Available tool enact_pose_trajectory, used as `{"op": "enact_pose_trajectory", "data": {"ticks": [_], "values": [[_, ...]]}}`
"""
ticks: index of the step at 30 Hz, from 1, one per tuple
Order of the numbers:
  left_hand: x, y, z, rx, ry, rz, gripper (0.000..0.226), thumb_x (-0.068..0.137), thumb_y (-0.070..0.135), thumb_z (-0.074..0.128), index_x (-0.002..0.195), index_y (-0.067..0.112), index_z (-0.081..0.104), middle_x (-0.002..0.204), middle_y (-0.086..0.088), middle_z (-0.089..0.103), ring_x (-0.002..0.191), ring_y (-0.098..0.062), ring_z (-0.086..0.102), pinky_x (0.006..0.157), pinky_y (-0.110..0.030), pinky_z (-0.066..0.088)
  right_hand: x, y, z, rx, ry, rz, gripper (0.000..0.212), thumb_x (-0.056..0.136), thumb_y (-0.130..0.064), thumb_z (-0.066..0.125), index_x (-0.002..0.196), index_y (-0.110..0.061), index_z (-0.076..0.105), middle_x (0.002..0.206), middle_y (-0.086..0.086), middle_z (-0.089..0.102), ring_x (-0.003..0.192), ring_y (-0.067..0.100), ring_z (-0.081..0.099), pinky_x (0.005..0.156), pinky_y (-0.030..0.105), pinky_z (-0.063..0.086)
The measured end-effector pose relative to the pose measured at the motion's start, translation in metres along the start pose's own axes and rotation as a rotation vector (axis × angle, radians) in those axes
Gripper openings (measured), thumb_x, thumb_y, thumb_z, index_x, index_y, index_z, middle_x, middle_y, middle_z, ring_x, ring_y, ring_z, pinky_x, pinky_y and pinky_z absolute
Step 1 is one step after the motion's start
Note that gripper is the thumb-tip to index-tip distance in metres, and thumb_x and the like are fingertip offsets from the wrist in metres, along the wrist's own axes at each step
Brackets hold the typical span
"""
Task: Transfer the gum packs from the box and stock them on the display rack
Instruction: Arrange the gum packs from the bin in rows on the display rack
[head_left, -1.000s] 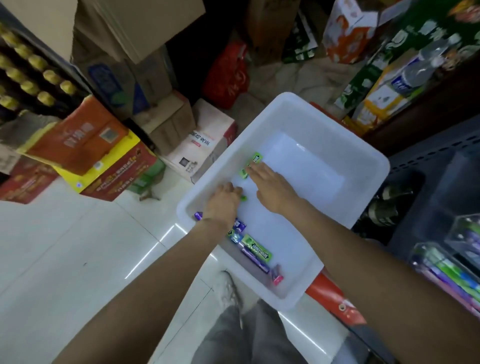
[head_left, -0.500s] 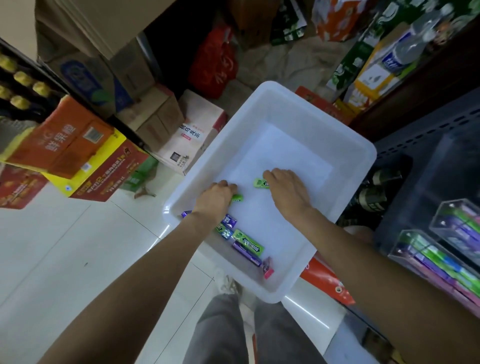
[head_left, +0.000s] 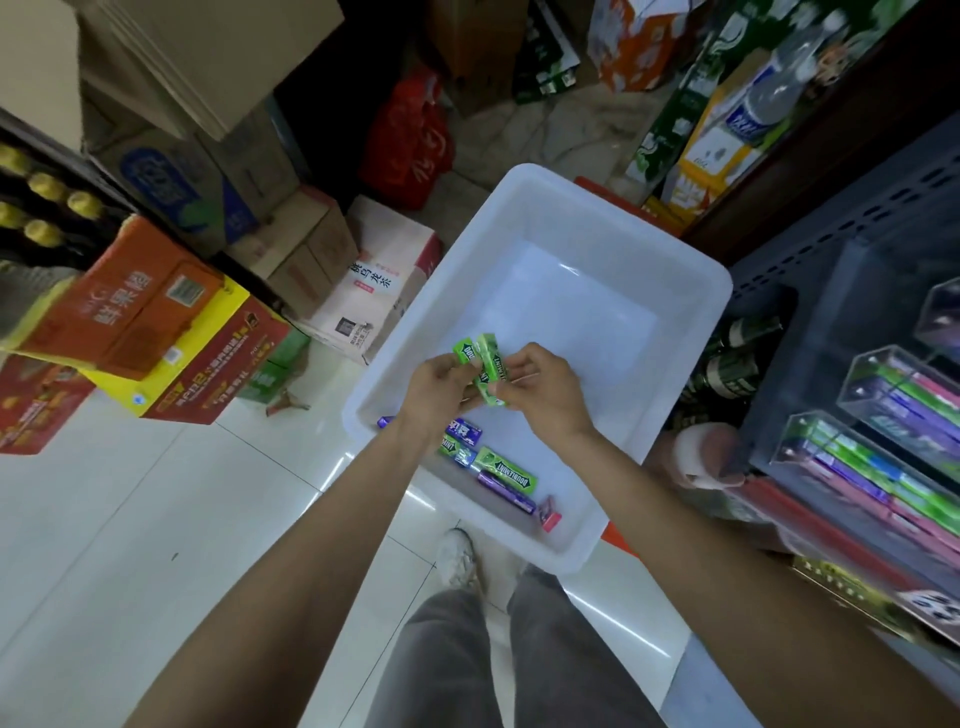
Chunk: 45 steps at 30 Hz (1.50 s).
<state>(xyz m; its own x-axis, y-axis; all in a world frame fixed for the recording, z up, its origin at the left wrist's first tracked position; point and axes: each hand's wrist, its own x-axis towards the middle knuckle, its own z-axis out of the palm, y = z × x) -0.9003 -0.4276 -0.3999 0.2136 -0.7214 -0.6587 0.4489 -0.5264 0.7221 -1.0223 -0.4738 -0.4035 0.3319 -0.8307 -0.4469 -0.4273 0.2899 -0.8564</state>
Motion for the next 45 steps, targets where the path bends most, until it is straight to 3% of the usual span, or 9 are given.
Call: {"op": "enact_pose_trajectory", "data": {"ticks": [4,7,9,13,21,30,34,38,45], "values": [[-0.013,0.001,-0.011,0.007,0.016,0.034,0.01,0.092,0.011,0.059,0.084,0.006,0.065,0.069,-0.002,0.07,0.061,-0.013,0.068,0.063,-0.023,0.058,-0.014,-0.001,0.007,-0.112,-0.072,-0.051,0.031,0.069,-0.002,0.078,0.071,-0.02,0.054,0.071,0.001,0.058,0.065,0.014,0.055,0.071,0.034,0.052],[-0.019,0.003,-0.017,0.101,0.104,0.041,0.01,0.089,0.01,0.063,0.079,0.01,0.063,0.064,-0.002,0.065,0.05,-0.007,0.062,0.05,-0.017,0.052,-0.02,0.004,0.001,-0.051,-0.155,-0.019,0.02,0.074,-0.005,0.076,0.091,-0.005,0.066,0.073,-0.005,0.062,0.062,-0.001,0.058,0.069,0.014,0.048],[-0.022,0.003,-0.024,0.236,0.177,0.09,0.017,0.088,0.012,0.065,0.072,0.013,0.06,0.053,0.004,0.058,0.04,-0.002,0.051,0.04,-0.013,0.04,-0.021,0.013,-0.004,-0.22,-0.173,0.022,0.028,0.078,-0.008,0.074,0.105,-0.005,0.066,0.082,-0.002,0.064,0.074,0.004,0.061,0.067,0.003,0.04],[-0.027,-0.001,-0.03,0.286,0.179,0.152,0.019,0.086,0.012,0.067,0.069,0.016,0.06,0.054,0.006,0.058,0.045,-0.004,0.05,0.052,-0.021,0.044,-0.019,0.035,0.002,-0.63,-0.31,0.083,0.045,0.077,-0.017,0.075,0.117,-0.009,0.058,0.108,0.012,0.063,0.099,0.024,0.059,0.068,0.017,0.036],[-0.028,-0.003,-0.029,0.31,0.184,0.175,0.023,0.087,0.014,0.066,0.066,0.017,0.058,0.057,0.006,0.059,0.044,0.002,0.051,0.059,-0.022,0.048,-0.021,0.041,0.013,-0.988,-0.432,0.028,0.051,0.073,-0.025,0.077,0.114,-0.014,0.049,0.112,0.009,0.057,0.1,0.028,0.053,0.067,0.031,0.037],[-0.027,-0.004,-0.027,0.306,0.193,0.141,0.018,0.088,0.015,0.064,0.072,0.017,0.059,0.068,0.002,0.062,0.058,-0.01,0.055,0.065,-0.026,0.048,-0.016,0.039,0.003,-0.95,-0.221,0.066,0.036,0.087,-0.032,0.063,0.113,-0.011,0.052,0.115,0.011,0.056,0.106,0.028,0.052,0.069,0.029,0.037],[-0.025,-0.004,-0.028,0.304,0.193,0.122,0.016,0.089,0.016,0.064,0.073,0.016,0.06,0.068,0.001,0.061,0.06,-0.012,0.056,0.068,-0.028,0.049,-0.023,0.037,0.01,-0.978,-0.211,0.057,0.055,0.081,-0.038,0.069,0.119,-0.007,0.044,0.119,0.012,0.047,0.112,0.029,0.047,0.078,0.034,0.042],[-0.025,-0.002,-0.028,0.29,0.171,0.083,0.013,0.091,0.017,0.062,0.079,0.014,0.06,0.075,-0.005,0.062,0.069,-0.02,0.059,0.072,-0.033,0.053,-0.022,0.032,0.015,-1.147,-0.186,0.043,0.058,0.08,-0.028,0.07,0.122,-0.003,0.039,0.123,0.016,0.043,0.114,0.031,0.045,0.071,0.034,0.04],[-0.026,-0.006,-0.026,0.192,0.098,-0.002,0.011,0.092,0.019,0.06,0.09,0.009,0.06,0.092,-0.016,0.063,0.095,-0.039,0.066,0.081,-0.049,0.056,-0.013,0.03,0.009,-1.016,-0.093,0.125,0.046,0.082,-0.022,0.067,0.118,-0.004,0.045,0.122,0.017,0.044,0.114,0.032,0.044,0.078,0.034,0.041]]}}
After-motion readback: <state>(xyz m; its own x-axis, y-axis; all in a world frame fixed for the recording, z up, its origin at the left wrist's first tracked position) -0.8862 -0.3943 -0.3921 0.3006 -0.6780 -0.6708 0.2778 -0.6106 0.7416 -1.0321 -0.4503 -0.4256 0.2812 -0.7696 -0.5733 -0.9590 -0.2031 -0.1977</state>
